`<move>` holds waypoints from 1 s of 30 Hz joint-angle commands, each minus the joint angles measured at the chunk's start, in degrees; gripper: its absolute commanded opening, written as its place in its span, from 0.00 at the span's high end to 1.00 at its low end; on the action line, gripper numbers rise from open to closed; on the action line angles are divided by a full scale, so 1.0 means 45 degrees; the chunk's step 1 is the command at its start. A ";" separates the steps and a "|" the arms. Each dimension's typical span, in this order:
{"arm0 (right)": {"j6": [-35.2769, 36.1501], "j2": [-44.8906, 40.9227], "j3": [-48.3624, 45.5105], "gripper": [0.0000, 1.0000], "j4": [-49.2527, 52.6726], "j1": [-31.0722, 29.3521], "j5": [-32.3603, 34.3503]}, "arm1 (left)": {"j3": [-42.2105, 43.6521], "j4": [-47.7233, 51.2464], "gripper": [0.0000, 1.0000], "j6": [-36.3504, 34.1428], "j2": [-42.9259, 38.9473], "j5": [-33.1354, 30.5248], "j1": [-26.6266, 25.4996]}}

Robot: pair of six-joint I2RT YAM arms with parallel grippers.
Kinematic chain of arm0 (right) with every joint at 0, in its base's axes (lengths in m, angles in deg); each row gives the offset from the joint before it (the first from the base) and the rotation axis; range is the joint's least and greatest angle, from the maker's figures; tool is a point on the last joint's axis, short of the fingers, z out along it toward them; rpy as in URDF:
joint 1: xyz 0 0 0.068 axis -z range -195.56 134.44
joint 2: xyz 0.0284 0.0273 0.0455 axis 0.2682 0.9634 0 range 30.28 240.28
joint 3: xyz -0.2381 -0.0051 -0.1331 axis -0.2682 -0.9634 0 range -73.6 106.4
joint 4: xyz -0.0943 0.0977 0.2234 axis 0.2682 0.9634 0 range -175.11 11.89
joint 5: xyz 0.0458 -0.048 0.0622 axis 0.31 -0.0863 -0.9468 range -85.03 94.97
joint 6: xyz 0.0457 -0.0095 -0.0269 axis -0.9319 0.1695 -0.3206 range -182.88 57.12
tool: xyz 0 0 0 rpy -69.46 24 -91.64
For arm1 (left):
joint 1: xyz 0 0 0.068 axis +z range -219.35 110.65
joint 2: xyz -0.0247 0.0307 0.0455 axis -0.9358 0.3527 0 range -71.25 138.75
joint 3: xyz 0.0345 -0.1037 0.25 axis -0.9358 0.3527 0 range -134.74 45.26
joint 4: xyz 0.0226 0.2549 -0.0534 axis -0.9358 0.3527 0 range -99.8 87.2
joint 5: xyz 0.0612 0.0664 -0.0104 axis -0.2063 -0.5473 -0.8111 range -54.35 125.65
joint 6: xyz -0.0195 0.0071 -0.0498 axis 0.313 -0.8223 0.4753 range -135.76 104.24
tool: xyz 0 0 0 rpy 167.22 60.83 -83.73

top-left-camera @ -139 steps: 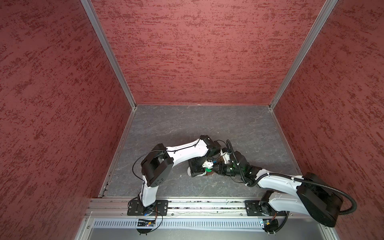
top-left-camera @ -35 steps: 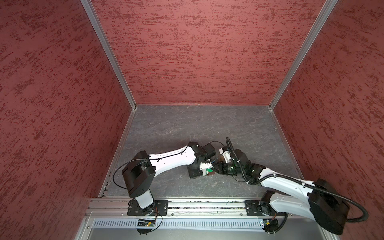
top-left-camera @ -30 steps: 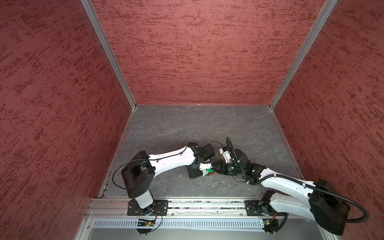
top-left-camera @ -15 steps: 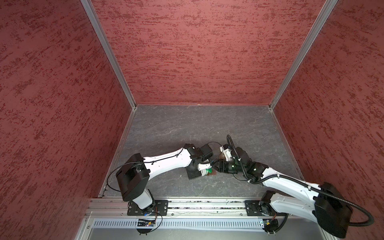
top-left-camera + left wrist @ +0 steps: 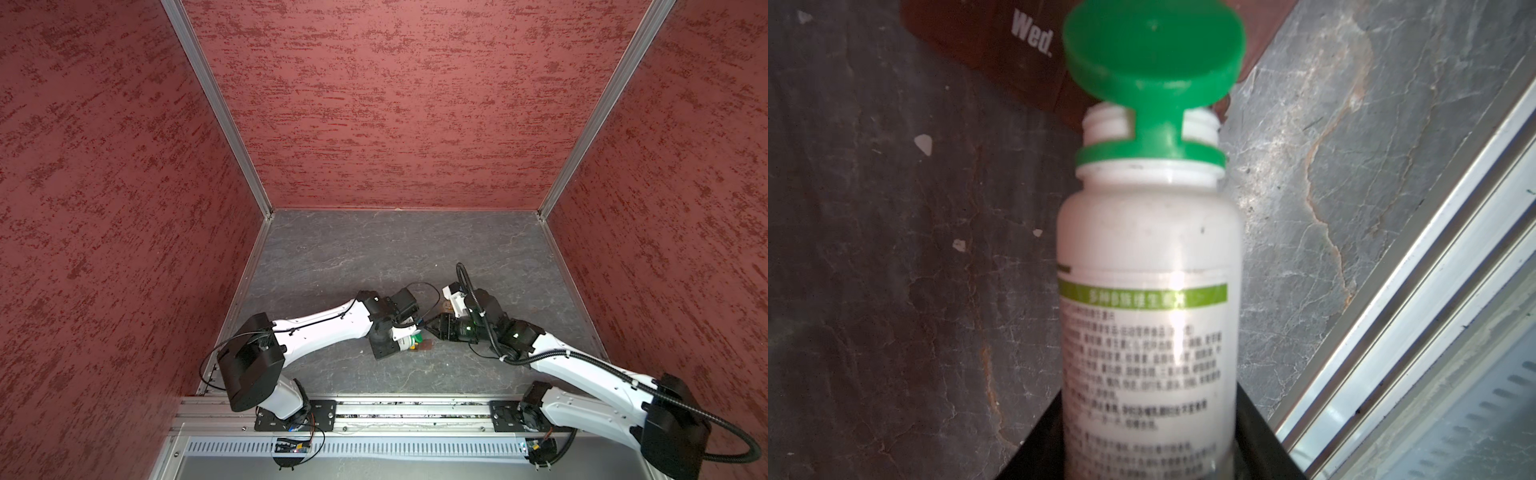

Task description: Sort the pills into containers

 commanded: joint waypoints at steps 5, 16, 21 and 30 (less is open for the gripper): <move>0.0979 -0.0313 0.1490 0.59 0.2022 0.0282 0.1209 | 0.0170 -0.1397 1.00 0.0149 -0.0695 0.0046 0.0570; 0.1836 -0.0031 0.3202 0.56 0.3197 0.1810 0.0655 | 0.0581 -0.4639 1.00 0.0031 -0.1619 0.1138 0.2089; 0.2130 0.0267 0.4252 0.53 0.3604 0.2906 -0.0003 | 0.0731 -0.6441 1.00 -0.0291 -0.1867 0.1977 0.2860; 0.2423 0.1218 0.5905 0.44 0.3925 0.4278 -0.1299 | 0.1037 -1.1625 1.00 0.0027 -0.1558 0.3773 0.3886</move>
